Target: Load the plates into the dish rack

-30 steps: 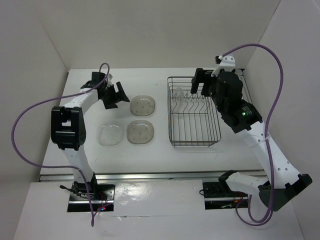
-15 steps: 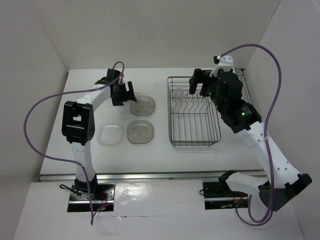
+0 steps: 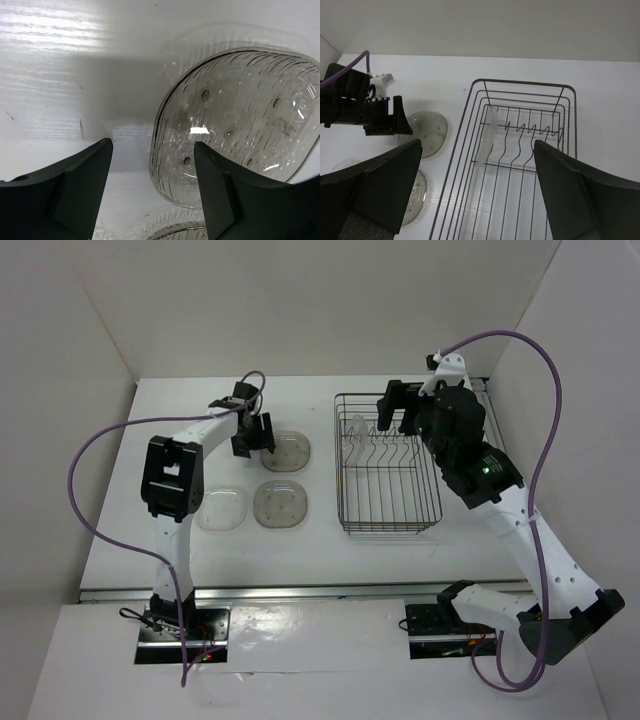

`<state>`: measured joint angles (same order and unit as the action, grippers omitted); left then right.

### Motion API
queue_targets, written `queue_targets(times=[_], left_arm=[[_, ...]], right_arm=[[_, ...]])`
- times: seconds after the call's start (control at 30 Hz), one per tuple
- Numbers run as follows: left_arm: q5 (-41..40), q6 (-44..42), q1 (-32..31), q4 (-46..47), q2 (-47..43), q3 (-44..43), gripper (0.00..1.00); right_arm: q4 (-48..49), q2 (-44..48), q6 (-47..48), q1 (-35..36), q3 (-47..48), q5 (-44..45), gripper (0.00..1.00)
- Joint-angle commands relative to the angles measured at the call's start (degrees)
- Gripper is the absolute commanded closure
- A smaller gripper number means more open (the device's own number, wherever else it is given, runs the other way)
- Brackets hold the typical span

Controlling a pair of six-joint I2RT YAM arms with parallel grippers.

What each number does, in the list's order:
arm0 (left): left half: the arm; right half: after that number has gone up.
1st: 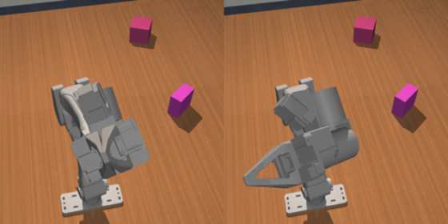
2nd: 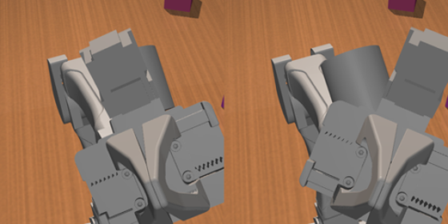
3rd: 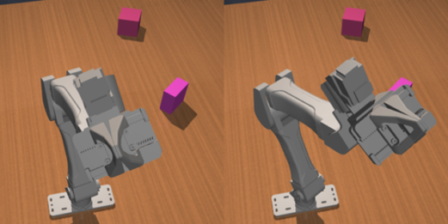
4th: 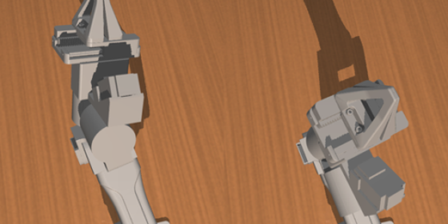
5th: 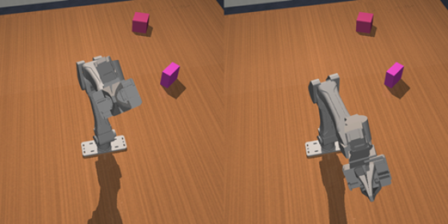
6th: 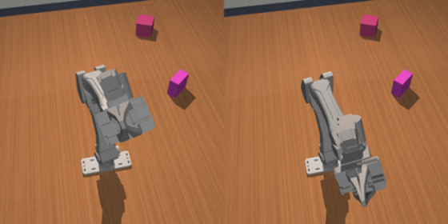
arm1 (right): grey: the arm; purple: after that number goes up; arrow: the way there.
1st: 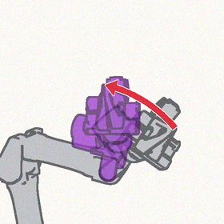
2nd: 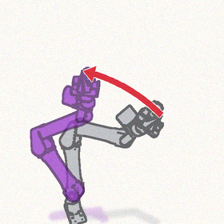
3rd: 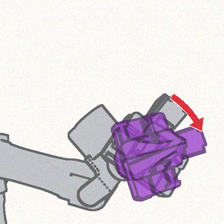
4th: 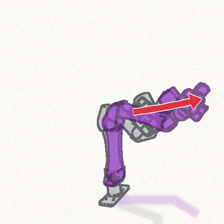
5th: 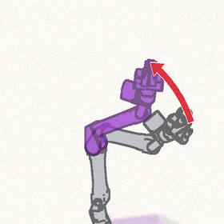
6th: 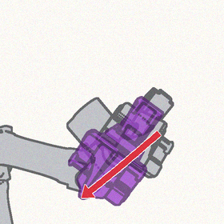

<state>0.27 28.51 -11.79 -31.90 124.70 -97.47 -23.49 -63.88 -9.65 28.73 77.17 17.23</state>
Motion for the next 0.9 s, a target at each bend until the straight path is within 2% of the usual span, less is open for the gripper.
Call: queue_targets(times=[0.0, 0.1, 0.27, 0.33, 0.43, 0.47, 0.6, 0.63, 0.73, 0.87], left_arm=[[-6.31, -0.83, -1.48, -3.16, 1.59, -3.95, 0.21], [-8.96, -0.83, -2.62, -5.27, 2.82, -5.18, 0.24], [-11.87, -0.21, -3.15, -7.12, 4.40, -6.85, 0.34], [-13.10, -0.21, -3.67, -9.23, 5.10, -8.17, 0.43], [-14.77, -0.21, -4.20, -10.99, 7.04, -9.58, 0.64], [-14.78, -0.21, -4.20, -11.51, 7.74, -10.10, 0.67], [-15.30, 0.32, -4.20, -12.83, 8.97, -11.33, 0.89], [-16.00, 0.32, -4.20, -12.84, 8.98, -11.86, 1.00], [-16.62, 0.84, -3.51, -13.45, 8.98, -11.86, 1.00], [-18.90, 1.37, -2.89, -13.45, 4.33, -11.34, 1.00]], right_arm=[[3.36, 1.65, 0.60, 0.36, -0.61, -0.27, 0.00], [3.36, 2.17, 0.07, 0.36, -0.61, -0.80, 0.00], [3.89, 2.18, 0.07, 0.36, -0.61, -0.80, 0.00], [3.89, 2.18, 0.07, 0.36, -0.61, -0.80, 0.00], [3.89, 2.18, 0.07, 0.36, -0.61, -1.33, 0.00], [3.89, 2.18, 0.07, 0.36, -0.61, -1.33, 0.00], [3.89, 1.65, 0.07, 0.36, -0.61, -1.33, 0.00], [3.89, 1.65, 0.07, 0.36, -0.61, -1.33, 0.00], [3.89, 1.65, 0.07, 0.36, -0.61, -1.33, 0.00], [4.41, 1.65, 0.07, 0.36, -1.23, -1.85, 0.00]])
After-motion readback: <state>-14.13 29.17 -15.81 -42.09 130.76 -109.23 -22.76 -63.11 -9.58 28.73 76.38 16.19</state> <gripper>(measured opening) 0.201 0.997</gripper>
